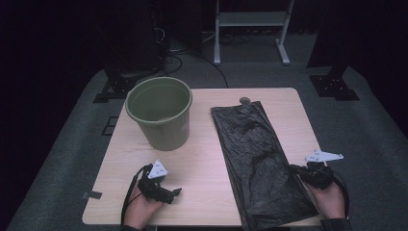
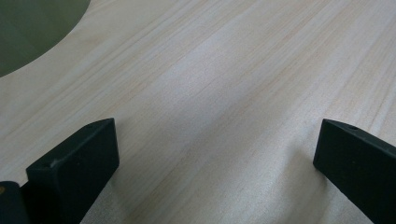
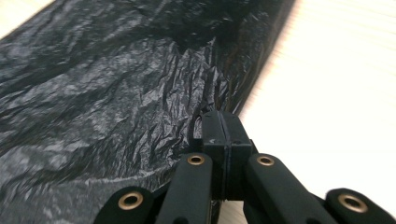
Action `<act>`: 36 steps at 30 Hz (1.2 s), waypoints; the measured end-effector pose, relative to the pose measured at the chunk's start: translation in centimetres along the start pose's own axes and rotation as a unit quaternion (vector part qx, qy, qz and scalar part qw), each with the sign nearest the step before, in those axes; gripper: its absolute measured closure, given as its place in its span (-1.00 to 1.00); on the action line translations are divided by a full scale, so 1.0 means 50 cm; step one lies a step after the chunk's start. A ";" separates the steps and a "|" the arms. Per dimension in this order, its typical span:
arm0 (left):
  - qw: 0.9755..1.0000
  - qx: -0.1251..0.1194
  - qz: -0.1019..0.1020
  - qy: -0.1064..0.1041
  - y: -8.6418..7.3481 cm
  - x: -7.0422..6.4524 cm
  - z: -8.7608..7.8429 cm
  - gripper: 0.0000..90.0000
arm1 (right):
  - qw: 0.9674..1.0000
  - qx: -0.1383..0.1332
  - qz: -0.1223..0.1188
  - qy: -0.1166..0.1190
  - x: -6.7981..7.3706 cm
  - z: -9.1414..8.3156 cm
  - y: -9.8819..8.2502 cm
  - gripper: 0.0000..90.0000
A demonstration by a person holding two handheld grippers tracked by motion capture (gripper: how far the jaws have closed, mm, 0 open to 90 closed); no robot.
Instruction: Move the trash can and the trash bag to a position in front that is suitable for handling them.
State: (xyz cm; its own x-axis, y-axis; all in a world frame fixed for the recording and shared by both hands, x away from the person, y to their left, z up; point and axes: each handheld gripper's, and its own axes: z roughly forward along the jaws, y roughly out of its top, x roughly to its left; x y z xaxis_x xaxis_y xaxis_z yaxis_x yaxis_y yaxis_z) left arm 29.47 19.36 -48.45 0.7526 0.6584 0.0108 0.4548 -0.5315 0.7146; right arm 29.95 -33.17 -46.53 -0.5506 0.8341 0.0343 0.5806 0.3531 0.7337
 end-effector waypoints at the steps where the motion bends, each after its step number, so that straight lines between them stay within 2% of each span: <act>1: 1.000 0.000 0.000 0.000 0.000 0.000 0.000 -1.00 | 1.000 0.002 -0.001 -0.006 -0.002 -0.001 -0.001 1.00; 7: 1.000 0.000 0.000 -0.001 0.000 0.000 0.000 -1.00 | 1.000 0.011 0.004 -0.028 -0.020 -0.007 -0.012 0.99; 11: 1.000 0.000 0.000 0.000 0.000 0.000 0.000 -1.00 | 0.999 -0.008 0.013 -0.028 -0.020 -0.017 -0.010 0.63; 13: 1.000 0.000 0.000 0.000 0.000 0.000 0.000 -1.00 | 0.999 -0.015 0.019 -0.022 -0.017 -0.020 -0.005 0.53; 15: 1.000 0.000 0.000 0.000 0.000 0.000 0.000 -1.00 | 0.999 -0.022 0.022 -0.021 -0.009 -0.023 0.000 0.43; 17: 1.000 0.000 0.000 0.000 0.000 0.000 0.000 -1.00 | 0.999 -0.027 0.022 -0.011 0.000 -0.024 0.007 0.31; 19: 1.000 0.000 0.000 0.000 0.000 0.000 0.000 -1.00 | 0.999 -0.029 0.022 -0.008 0.005 -0.023 0.011 0.26; 20: 1.000 0.000 0.000 0.000 0.000 0.000 0.000 -1.00 | 0.999 -0.032 0.020 0.007 0.020 -0.015 0.021 0.10; 21: 1.000 0.000 0.000 0.000 0.000 0.000 0.000 -1.00 | 0.999 -0.032 0.020 0.007 0.020 -0.015 0.021 0.10; 24: 1.000 0.000 0.000 0.000 0.000 0.000 0.000 -1.00 | 0.999 -0.022 0.011 0.020 0.045 0.008 0.032 -0.04; 25: 1.000 0.000 0.000 0.000 0.000 0.000 0.000 -1.00 | 1.000 -0.012 0.002 0.027 0.063 0.028 0.039 -0.09; 28: 1.000 0.000 0.000 0.000 0.000 0.000 0.000 -1.00 | 0.999 0.001 -0.012 0.032 0.090 0.053 0.048 -0.11; 32: 1.000 0.000 0.000 0.000 0.000 0.000 0.000 -1.00 | 0.999 0.015 -0.027 0.034 0.108 0.074 0.054 -0.10; 34: 1.000 0.000 0.000 0.000 0.000 0.000 0.000 -1.00 | 0.998 0.033 -0.039 0.033 0.116 0.088 0.053 0.00; 36: 1.000 0.000 0.000 0.000 0.000 0.000 0.000 -1.00 | 0.998 0.035 -0.044 0.030 0.119 0.089 0.050 0.07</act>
State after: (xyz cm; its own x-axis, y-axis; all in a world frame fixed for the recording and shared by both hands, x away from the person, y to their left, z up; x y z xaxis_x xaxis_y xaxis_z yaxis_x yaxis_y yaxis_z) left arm 29.47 19.36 -48.45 0.7528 0.6582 0.0104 0.4547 -0.5314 0.7147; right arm 30.79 -25.42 -47.49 -0.6356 0.7719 0.0143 0.5677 0.4547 0.6863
